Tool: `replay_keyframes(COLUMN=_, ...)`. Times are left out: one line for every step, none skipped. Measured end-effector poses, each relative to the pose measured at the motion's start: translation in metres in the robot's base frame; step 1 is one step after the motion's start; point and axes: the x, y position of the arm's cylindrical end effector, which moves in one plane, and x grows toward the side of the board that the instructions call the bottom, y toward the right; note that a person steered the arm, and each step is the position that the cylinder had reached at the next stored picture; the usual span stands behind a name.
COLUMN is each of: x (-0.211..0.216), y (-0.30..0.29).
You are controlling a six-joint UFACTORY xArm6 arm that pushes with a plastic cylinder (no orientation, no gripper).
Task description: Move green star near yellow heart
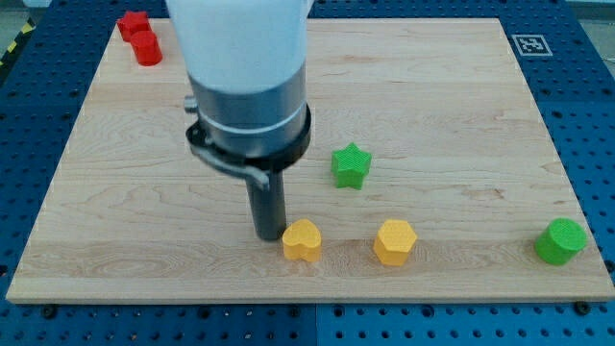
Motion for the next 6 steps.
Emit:
replay_keyframes(x=-0.026, y=0.031)
replay_keyframes(x=-0.026, y=0.089)
replay_keyframes(x=-0.026, y=0.158)
replay_keyframes(x=-0.043, y=0.206)
replay_keyframes(x=-0.068, y=0.2)
replay_keyframes(x=-0.081, y=0.16)
